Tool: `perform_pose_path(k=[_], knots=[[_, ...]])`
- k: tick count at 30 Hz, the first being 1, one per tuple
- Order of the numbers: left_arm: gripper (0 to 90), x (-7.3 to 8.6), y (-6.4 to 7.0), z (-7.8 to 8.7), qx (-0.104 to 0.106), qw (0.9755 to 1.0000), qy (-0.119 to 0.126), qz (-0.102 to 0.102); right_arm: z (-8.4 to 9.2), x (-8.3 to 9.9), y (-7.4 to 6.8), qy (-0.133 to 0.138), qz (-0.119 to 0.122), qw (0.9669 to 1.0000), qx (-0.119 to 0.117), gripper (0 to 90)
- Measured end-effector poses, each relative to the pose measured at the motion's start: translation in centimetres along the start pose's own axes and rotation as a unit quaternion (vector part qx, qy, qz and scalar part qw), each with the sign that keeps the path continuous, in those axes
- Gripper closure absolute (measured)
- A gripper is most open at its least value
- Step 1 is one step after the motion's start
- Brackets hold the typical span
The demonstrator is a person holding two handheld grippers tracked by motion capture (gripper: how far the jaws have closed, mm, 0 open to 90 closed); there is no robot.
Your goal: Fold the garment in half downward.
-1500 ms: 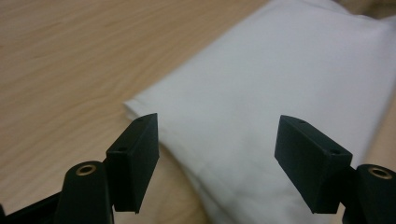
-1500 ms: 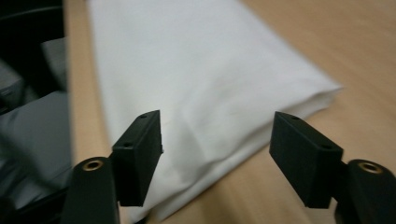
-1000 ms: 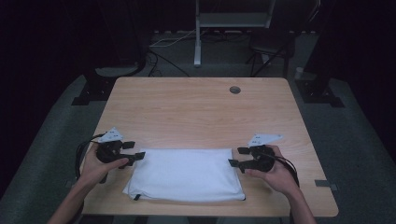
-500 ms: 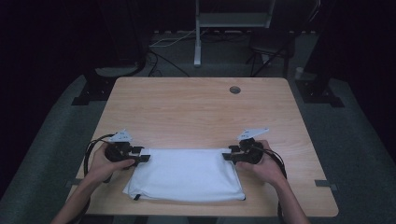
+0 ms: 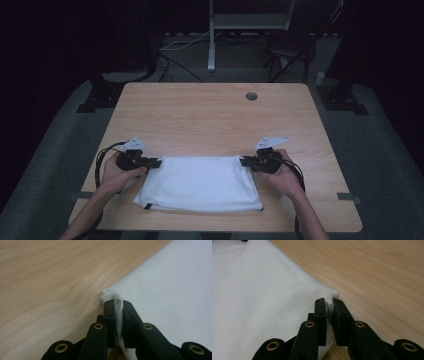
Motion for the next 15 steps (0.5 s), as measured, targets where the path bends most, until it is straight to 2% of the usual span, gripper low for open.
perform_pose_path(k=[9, 12, 15], knots=[[83.9, -3.3, -1.9, -2.2, -0.015, 0.9999, 0.0, 0.007, -0.7, -1.0, 2.8, -0.003, -0.006, 0.9992, 0.04, 82.8], [83.9, -4.4, -2.8, -2.8, -0.02, 0.9996, 0.006, 0.018, -1.1, -1.6, 3.9, -0.002, -0.014, 0.9985, 0.054, 82.7], [83.9, -5.4, -3.6, -3.5, -0.03, 0.9994, 0.0, 0.017, -1.4, -2.1, 5.1, -0.001, -0.023, 0.9976, 0.065, 82.4]])
Point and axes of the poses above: each handheld gripper's, and its own axes: z roughly backward along the jaws, x roughly out of its underside, y roughly to its right, the point moved 9 cm from there along -z, roughly forward along the jaws, and after that the axes turned 11 degrees about x, right-handed, at the moved point
